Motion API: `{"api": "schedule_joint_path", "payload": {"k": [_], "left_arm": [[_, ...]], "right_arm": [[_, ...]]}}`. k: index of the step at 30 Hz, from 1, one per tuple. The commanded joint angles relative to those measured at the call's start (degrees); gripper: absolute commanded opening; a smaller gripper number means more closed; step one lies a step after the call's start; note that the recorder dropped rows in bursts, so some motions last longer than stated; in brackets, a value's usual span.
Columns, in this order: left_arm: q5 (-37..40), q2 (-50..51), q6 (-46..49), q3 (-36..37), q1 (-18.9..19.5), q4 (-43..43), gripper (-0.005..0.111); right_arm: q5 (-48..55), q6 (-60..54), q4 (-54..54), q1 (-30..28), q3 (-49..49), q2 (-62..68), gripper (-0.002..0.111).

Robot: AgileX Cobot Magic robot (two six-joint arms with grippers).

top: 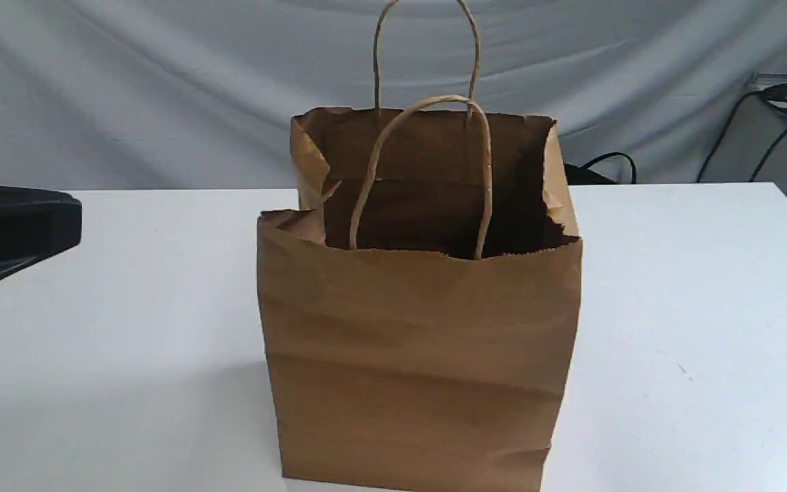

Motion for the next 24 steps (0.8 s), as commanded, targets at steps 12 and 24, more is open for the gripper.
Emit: {"api": "schedule_joint_path", "payload": {"k": [12, 24], "left_arm": [[0.1, -0.2, 0.0, 0.1, -0.3, 0.1, 0.000], [0.1, -0.2, 0.0, 0.1, -0.3, 0.1, 0.000]], "right_arm": [[-1.4, 0.1, 2.5, 0.3, 1.9, -0.3, 0.000], [-5.7, 33.5, -37.9, 0.3, 6.6, -0.3, 0.000]]}}
